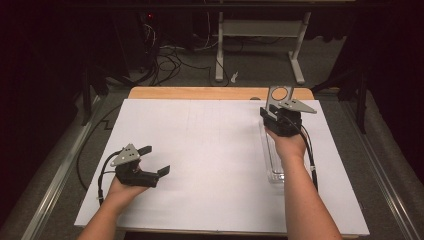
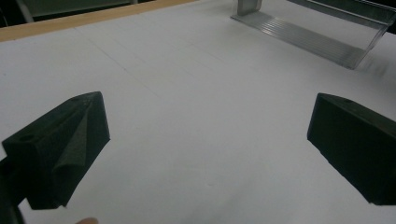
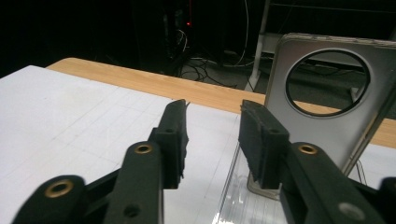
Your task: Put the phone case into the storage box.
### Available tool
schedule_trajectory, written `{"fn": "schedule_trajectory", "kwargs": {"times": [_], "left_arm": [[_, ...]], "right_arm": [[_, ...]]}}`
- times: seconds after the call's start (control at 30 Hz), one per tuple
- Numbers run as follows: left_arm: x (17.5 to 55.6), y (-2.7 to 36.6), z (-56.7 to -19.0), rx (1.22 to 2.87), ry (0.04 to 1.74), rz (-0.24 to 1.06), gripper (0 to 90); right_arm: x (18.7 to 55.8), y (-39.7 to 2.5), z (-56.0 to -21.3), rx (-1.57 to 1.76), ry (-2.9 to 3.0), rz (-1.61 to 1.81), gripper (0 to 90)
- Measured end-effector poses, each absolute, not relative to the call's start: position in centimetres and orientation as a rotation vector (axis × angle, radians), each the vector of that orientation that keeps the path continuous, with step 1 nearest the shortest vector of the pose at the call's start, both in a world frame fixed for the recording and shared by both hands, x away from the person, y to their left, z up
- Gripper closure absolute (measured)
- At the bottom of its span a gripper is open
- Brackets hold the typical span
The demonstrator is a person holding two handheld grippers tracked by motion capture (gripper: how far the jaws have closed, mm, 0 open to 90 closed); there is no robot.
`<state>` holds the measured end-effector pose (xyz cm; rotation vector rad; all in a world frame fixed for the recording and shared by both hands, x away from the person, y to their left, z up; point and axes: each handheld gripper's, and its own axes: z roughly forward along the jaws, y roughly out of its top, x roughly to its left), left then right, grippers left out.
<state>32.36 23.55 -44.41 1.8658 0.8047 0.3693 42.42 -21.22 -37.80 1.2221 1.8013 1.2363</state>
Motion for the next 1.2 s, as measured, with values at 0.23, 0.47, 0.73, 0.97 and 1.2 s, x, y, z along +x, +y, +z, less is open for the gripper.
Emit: {"fn": "schedule_trajectory", "kwargs": {"times": [0.23, 0.47, 0.73, 0.97, 1.2], "left_arm": [[32.4, 23.6, -44.4, 1.864, 0.812, 0.374, 0.4], [32.4, 23.3, -44.5, 1.883, 0.81, 0.373, 0.4], [32.3, 23.4, -44.4, 1.879, 0.817, 0.373, 0.4], [32.3, 23.6, -44.3, 1.87, 0.824, 0.377, 0.4], [32.2, 23.5, -44.3, 1.877, 0.821, 0.373, 0.4]], "right_arm": [[40.4, -21.7, -37.5, 1.204, 1.816, 1.256, 50.5], [38.2, -22.3, -37.0, 1.19, 1.816, 1.299, 34.4], [35.5, -23.1, -37.1, 1.137, 1.829, 1.334, 23.1], [33.0, -23.7, -37.4, 1.094, 1.85, 1.351, 11.1], [31.0, -25.6, -38.7, 1.07, 1.819, 1.358, 0.2]]}}
